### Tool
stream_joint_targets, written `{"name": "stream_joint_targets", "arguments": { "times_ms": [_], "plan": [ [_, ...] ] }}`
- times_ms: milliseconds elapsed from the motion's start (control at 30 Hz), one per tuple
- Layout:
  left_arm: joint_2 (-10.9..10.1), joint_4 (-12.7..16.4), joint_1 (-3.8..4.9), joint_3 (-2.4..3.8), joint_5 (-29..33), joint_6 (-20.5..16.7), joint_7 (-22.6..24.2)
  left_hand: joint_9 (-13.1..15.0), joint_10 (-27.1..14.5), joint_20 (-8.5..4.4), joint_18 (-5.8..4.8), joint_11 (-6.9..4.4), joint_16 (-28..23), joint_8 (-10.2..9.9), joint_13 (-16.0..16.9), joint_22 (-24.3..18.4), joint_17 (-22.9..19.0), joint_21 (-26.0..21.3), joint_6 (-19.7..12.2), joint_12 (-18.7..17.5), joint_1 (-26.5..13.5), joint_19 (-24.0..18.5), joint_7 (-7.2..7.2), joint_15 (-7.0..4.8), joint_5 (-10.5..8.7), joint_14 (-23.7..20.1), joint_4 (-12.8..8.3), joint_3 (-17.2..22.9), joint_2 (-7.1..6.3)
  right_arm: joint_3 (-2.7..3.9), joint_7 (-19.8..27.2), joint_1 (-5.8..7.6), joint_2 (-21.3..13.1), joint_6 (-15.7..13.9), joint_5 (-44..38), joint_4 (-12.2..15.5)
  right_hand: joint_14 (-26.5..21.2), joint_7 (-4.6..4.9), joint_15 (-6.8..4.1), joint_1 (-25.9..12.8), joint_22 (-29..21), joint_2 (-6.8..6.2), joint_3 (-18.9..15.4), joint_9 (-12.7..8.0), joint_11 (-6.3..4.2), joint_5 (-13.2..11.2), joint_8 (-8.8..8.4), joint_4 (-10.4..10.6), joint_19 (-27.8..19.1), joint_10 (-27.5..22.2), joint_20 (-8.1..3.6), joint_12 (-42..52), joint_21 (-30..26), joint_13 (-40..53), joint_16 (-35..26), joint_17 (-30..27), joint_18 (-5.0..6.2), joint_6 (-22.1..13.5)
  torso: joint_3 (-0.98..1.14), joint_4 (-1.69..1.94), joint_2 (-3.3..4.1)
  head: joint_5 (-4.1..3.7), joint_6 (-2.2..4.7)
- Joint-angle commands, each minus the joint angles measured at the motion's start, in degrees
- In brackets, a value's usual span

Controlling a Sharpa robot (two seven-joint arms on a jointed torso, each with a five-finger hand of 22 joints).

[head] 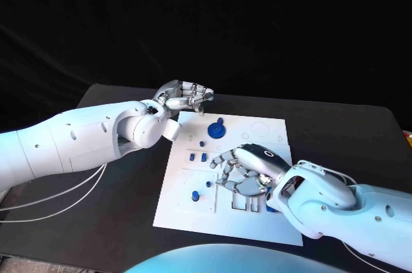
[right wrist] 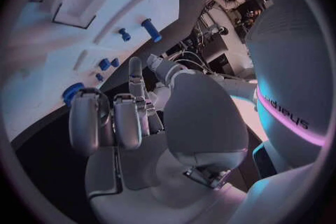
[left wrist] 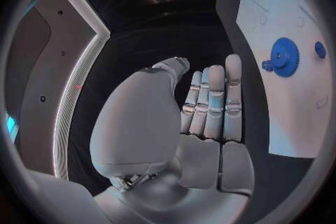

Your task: Assemble the parts on the task board

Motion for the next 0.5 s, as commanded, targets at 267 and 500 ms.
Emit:
{"name": "stream_joint_targets", "arguments": {
  "times_ms": [267, 500],
  "plan": [
    [-0.2, 0.1, 0.03, -0.19, 0.3, 1.3, 0.4, 0.1, -0.4, 0.44, 0.75, 0.06, 0.3, 0.2, 0.1, -0.1, -0.1, -0.3, -0.2, 0.3, 0.1, -0.2, 0.11, 0.03, 0.02, -0.4, -0.2, -0.3, 0.26, -0.02, 0.4, 3.54, -12.7, 6.1, 26.9, 2.0, 2.5, -2.45, -2.19, -0.4, 4.2, 1.93, -6.1, 7.2, -2.14, 2.6, 8.33, 1.8, 1.5, -3.8, -1.86, 19.5, 1.9, 21.6, 0.7, 0.8, -0.97, 2.3, -0.07, -0.18, -0.24, -4.08, 0.79],
    [-0.3, 0.2, 0.02, -0.42, 0.3, 1.4, 0.5, 0.1, -0.5, 0.45, 0.74, 0.05, 0.3, 0.2, 0.1, -0.1, -0.1, -0.3, -0.3, 0.3, 0.1, -0.2, 0.09, 0.04, 0.01, -0.4, -0.2, -0.3, 0.25, -0.79, -6.5, 3.21, -19.2, 6.6, 20.3, 3.9, 2.9, -2.5, -2.21, -2.0, 5.9, 1.53, -8.5, 12.0, -2.25, 2.2, 11.25, 4.7, 2.2, -5.4, -2.0, 28.4, 3.3, 32.0, 1.5, 2.3, -1.36, -0.3, -0.04, -0.39, -0.42, -6.13, 0.55]
  ]
}}
